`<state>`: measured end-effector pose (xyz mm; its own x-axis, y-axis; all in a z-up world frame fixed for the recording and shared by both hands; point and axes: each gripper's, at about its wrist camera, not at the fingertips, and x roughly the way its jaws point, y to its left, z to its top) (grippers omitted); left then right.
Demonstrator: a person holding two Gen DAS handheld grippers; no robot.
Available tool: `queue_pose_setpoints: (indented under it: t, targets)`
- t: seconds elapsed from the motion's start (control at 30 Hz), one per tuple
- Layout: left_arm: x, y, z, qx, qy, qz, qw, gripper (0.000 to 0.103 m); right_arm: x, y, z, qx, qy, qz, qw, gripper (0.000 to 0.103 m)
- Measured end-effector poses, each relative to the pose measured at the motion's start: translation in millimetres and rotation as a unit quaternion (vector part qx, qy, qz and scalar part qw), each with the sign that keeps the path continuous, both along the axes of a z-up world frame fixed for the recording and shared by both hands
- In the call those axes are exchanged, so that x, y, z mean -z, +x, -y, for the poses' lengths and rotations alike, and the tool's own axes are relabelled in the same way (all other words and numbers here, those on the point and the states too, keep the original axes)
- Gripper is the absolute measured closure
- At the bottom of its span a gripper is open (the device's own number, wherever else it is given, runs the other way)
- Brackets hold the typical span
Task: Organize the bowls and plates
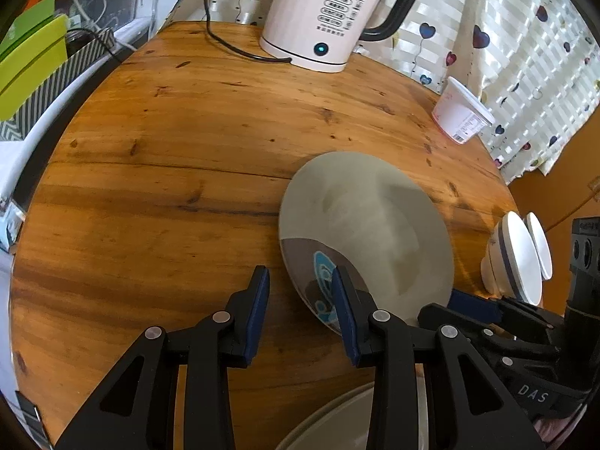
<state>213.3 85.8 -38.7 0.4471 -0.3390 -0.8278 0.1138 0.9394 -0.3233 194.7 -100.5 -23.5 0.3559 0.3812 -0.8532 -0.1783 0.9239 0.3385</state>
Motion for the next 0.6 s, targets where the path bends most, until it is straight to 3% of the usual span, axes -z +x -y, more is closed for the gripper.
queue_pose_setpoints:
  t: [0.5, 0.6]
  targets:
    - [2, 28, 5, -0.006, -0.008, 0.005, 0.9999, 0.067, 0, 13, 3, 0.03, -0.017, 0.011, 0.999, 0.061]
    - [2, 30, 7, -0.002, -0.005, 0.01, 0.9999, 0.067, 1, 14, 3, 0.031, -0.02, 0.012, 0.999, 0.069]
